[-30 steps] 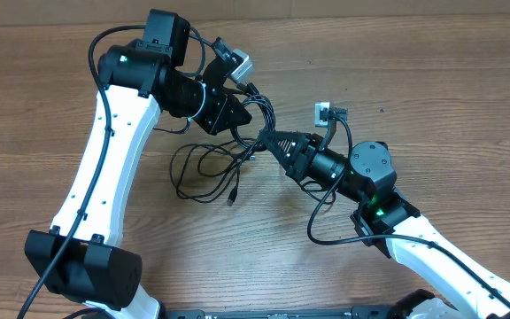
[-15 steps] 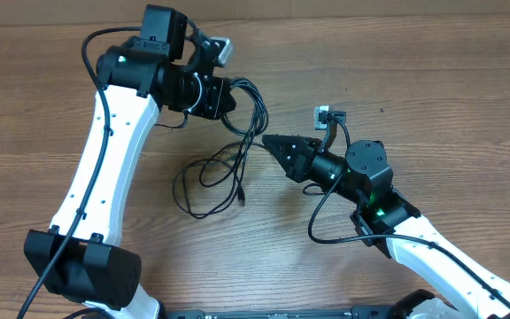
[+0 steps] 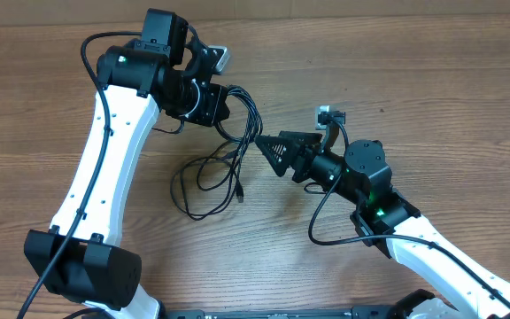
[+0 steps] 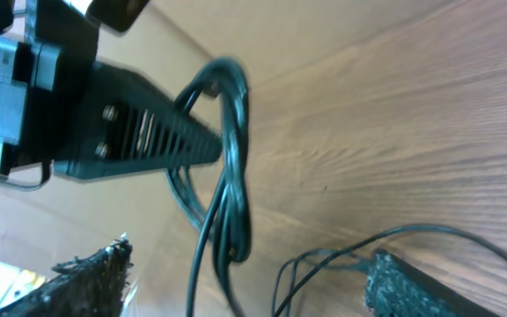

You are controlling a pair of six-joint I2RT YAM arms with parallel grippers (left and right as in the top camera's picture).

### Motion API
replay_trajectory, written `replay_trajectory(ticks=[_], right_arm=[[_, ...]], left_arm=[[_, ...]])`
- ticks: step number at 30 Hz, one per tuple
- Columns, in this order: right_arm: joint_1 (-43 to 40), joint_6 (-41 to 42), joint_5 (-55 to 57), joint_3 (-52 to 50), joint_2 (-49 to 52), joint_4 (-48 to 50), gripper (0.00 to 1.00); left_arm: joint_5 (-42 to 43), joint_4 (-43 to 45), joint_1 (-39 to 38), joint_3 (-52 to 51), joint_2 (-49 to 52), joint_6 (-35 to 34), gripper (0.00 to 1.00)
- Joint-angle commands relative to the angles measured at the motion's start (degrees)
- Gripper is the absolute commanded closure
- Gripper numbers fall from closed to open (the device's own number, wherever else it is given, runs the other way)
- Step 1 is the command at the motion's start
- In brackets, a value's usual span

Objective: Untangle cables

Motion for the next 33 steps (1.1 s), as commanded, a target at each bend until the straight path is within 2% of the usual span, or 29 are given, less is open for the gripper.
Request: replay_trajectory(ticks=[1,4,5,6,8,12,13,17,21,25,30,33], right_arm=[[-0.2,-3.5,3.3,0.4,-0.5,1.0,0.13],[-0.2,-4.6,3.2,0.4,-0.5,0.7,0.14],[-0.2,-5.1,3.1,0.4,-0.5,0.7,0.19],[-0.2,-5.1,3.1,0.4,-0.5,0.7,0.31],[-0.2,-6.2,3.1,0.4,-0.5,0.7,0.41],[-0.2,-10.5,2.6,0.4,-0.5,0.0,0.86],[-0.2,-10.5,2.6,0.4,-0.5,-0.2,0.9],[-0.2,-10.5,2.6,0.4,-0.5,-1.2,0.94],[-0.2,-10.4,2.6,0.4,-0.5,-1.4,0.94],[-0.1,-10.4,1.9,0.4,-0.5,-3.4,0.94],[-0.1,-10.5,-0.7,0.4,-0.5,-6.8,0.95],[-0.1,-10.9,-2.6,0.4,-0.5,-6.6,0.96]], left_arm=[[2.3,-0.6,-0.3,0.5,-0.6,3.3,0.96],[6.5,-0.7,-1.4,0.5,-0.6,5.0,0.95],[6.8,-0.7,-1.9,0.5,-0.6,5.2,0.96],[6.8,-0.7,-2.9,0.5,-0.6,5.2,0.95],[6.8,-0.7,-4.3,0.5,-0.6,5.4,0.96],[2.6,-0.4,-7.5,0.5,-0.6,5.2,0.96],[1.5,-0.2,-7.8,0.5,-0.6,4.6,0.96],[-5.3,0.4,-7.9,0.5,-0.6,-1.6,0.96],[-8.3,1.1,-7.6,0.5,-0.6,-5.6,0.96],[-12.2,3.3,-7.6,0.5,-0.6,-12.8,0.96],[-12.7,6.3,-7.5,0.5,-0.6,-17.6,0.96],[-16.9,6.6,-7.5,0.5,-0.6,-22.1,0.96]])
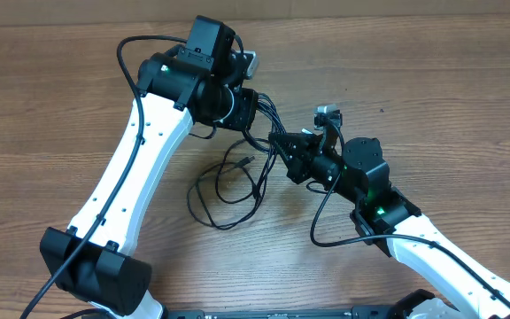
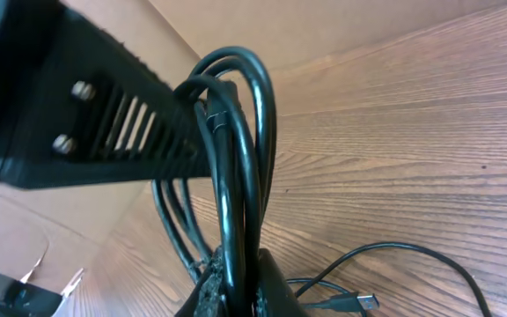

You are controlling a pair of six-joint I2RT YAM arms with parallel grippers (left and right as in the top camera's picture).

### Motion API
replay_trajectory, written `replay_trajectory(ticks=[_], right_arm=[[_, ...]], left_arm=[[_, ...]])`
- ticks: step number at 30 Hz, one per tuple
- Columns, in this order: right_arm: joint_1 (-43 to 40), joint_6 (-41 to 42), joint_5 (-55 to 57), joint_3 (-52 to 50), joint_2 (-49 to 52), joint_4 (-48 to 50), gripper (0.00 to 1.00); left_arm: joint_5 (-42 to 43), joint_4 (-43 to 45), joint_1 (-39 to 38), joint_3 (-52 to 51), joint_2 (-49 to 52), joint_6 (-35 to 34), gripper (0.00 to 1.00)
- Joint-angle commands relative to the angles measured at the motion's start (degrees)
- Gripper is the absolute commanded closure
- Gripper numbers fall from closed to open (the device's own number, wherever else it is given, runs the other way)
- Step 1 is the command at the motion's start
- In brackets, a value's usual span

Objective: Untangle cables

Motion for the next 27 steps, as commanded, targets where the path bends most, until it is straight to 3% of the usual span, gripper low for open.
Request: replay_trajectory(ticks=[1,8,22,27], right_arm=[[-0.1,-1.4,-4.5,-0.5,-0.5,-1.6,0.96],[-0.1,-1.4,-6.1,-0.5,-0.5,0.6,0.96],[-0.1,0.8,-4.9,-0.5,-0.5,2.7,0.96],[-0.1,5.7,0.1,-0.5,-0.5,1.6,0.96]], left_arm=[[-10.1,2.2,1.4,0.6,-0.6,-9.8,0.96],[-16.2,1.9,1.4,0.6,-0.6,-17.3,0.96],[-19.1,0.1,1.4,0.6,-0.6,-19.8,0.96],[-19.0,-0.6,1.4,0.6,-0.6,-19.8,0.96]])
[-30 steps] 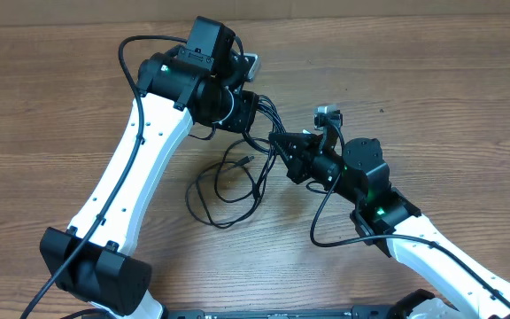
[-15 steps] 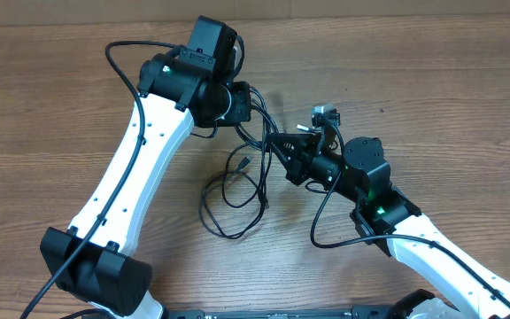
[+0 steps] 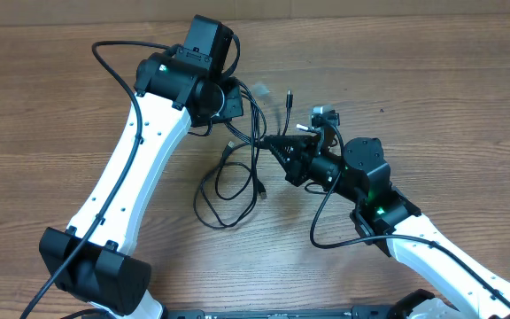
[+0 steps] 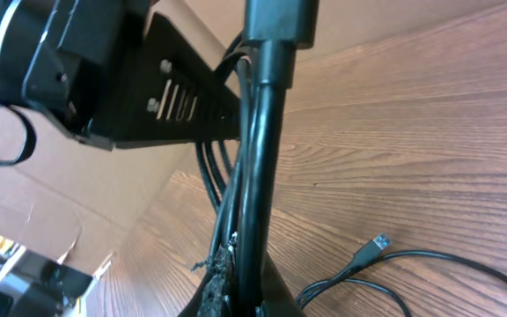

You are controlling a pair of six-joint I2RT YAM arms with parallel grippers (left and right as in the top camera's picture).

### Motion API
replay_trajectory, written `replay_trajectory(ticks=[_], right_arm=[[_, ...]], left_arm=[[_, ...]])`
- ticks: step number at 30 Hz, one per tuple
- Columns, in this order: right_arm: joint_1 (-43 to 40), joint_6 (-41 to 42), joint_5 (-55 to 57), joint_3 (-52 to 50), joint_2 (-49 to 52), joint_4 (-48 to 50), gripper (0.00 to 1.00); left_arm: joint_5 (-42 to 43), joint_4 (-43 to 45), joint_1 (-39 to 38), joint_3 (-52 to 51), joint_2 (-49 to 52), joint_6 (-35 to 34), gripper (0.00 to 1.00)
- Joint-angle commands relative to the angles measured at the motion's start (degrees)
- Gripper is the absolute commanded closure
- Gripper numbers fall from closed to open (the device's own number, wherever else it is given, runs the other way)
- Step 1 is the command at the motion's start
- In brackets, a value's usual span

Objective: Untangle cables

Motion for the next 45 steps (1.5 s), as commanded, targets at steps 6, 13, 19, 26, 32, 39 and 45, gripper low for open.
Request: replay_trajectory(ticks=[6,13,19,26,32,39,45], right_arm=[[-0.1,4.8,4.4,-0.6,-0.5,-1.3,0.88],[-0.1,2.2,4.4,-0.6,-0.5,-1.4,0.43],[-0.1,0.5,4.4,-0.6,-0.5,-1.2,0.43],[-0.1,-0.7,4.4,-0.6,-0.5,-1.0,0.57],[-0.1,-0.6,4.4,-0.6,-0.5,-1.0,0.96],[-0.1,-0.4,3.3,-0.6,-0.5,-2.1,0.96],[-0.1,-0.4,1.8,-0.6,-0.5,-3.0,0.96]], left_arm=[[-3.2,-0.6,1.0,0.9,-0.6,-1.0,0.96],[-1.1,-1.9,1.0,0.9,-0.6,14.4,0.96],[7.1,-2.6,0.9,0.9,-0.6,24.9,0.95],[19.9,-2.5,0.1,0.9,-0.6,33.3,0.96],[19.1,-1.8,-0.2,0.9,-0.6,32.7,0.95],[2.6,-0.3,-0.2,0.9,-0.6,13.9,0.96],[-3.3,-0.1,0.3,0.9,-0.6,1.2,0.96]])
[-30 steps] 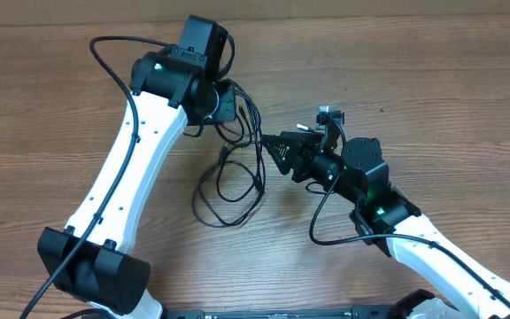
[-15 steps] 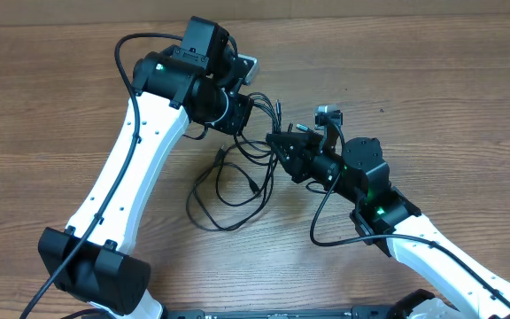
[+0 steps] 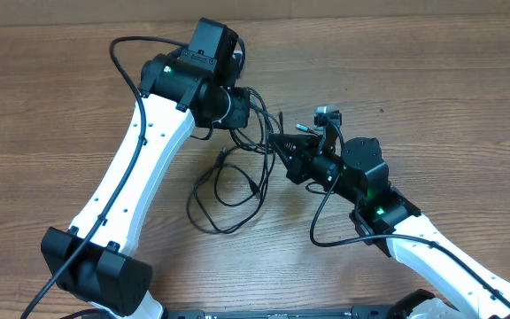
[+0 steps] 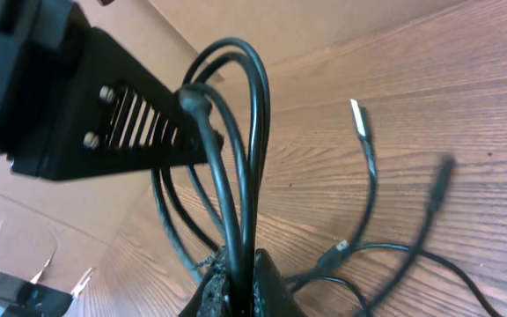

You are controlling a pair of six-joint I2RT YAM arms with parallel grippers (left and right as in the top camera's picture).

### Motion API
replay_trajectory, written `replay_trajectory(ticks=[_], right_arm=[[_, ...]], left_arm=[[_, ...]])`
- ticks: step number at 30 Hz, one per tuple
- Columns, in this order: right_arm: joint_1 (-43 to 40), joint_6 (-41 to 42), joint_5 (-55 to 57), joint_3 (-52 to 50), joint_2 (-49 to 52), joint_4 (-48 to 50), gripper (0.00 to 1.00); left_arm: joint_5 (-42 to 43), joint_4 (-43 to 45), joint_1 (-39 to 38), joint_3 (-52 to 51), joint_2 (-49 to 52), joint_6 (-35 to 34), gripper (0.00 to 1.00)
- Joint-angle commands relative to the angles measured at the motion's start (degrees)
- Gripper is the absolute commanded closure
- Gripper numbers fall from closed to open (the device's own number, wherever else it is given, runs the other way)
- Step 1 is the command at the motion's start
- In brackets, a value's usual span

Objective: Untangle cables

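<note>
Black cables point(image 3: 224, 190) lie in loose loops on the wooden table, and strands rise to both grippers. My left gripper point(image 3: 253, 108) hangs above the tangle, shut on the upper strands. In the right wrist view its slotted finger point(image 4: 121, 128) shows with a cable loop point(image 4: 255, 114) arching off its tip. My right gripper point(image 3: 278, 142) sits just right of it, and in its own view point(image 4: 240, 286) it is shut on two or three strands. Loose plug ends point(image 4: 356, 113) dangle to the right, one blurred.
The wooden table point(image 3: 432, 80) spreads to all sides, with a cardboard wall point(image 4: 262, 26) at the back. The right arm's own wiring loop point(image 3: 326, 232) hangs beside its forearm. The left arm's white link point(image 3: 131, 168) crosses the table's left half.
A thick plug standing close before the right wrist camera is gone; a loop and two dangling plug ends show instead. The left gripper has shifted a little right, and the table loops slightly left.
The left gripper held strands at the upper left while the right gripper stood open beside them. Then the left gripper was further right and the right gripper was shut on the strands. Both have kept hold since, close together, while the loops below shifted about.
</note>
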Motion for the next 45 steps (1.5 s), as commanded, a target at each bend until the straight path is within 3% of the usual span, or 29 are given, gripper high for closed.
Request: replay_trajectory(ticks=[1,7,8,9,12,15,20,25,40,45], right_arm=[[-0.1,-0.1,-1.3,-0.5,-0.5,-0.8,0.96],[-0.1,-0.1,-1.3,-0.5,-0.5,-0.8,0.96],[-0.1,-0.1,-1.3,-0.5,-0.5,-0.8,0.91],[-0.1,-0.1,-1.3,-0.5,-0.5,-0.9,0.76],[-0.1,-0.1,-1.3,-0.5,-0.5,-1.5,0.45],[-0.2,-0.3,-1.3,-0.5,-0.5,-2.4,0.25],[-0.2,-2.1,-1.3,-0.5,-0.5,-2.6,0.02],[-0.2,-3.4,-1.4,-0.5,-0.5,-2.6,0.0],[-0.1,-3.3,-9.5,-0.5,-0.5,1.8,0.0],[-0.1,-3.3,-9.5,-0.5,-0.5,1.5,0.0]], left_arm=[[-7.7,1.0,1.5,0.9,-0.6,-10.9,0.96],[-7.7,0.7,2.1,0.9,-0.6,-12.8,0.96],[-7.6,0.5,2.1,0.9,-0.6,-12.3,0.96],[-7.5,0.5,2.1,0.9,-0.6,-10.3,0.96],[-7.5,-0.7,2.1,0.9,-0.6,-3.0,0.96],[-7.5,-1.6,2.1,0.9,-0.7,-0.3,0.96],[-7.4,-3.0,2.1,1.2,-0.9,4.8,0.96],[-7.1,-3.6,2.1,3.4,-3.2,9.5,0.96],[0.0,0.7,2.1,9.3,-15.8,9.5,0.96],[-12.8,1.8,2.1,9.7,-18.9,9.6,0.96]])
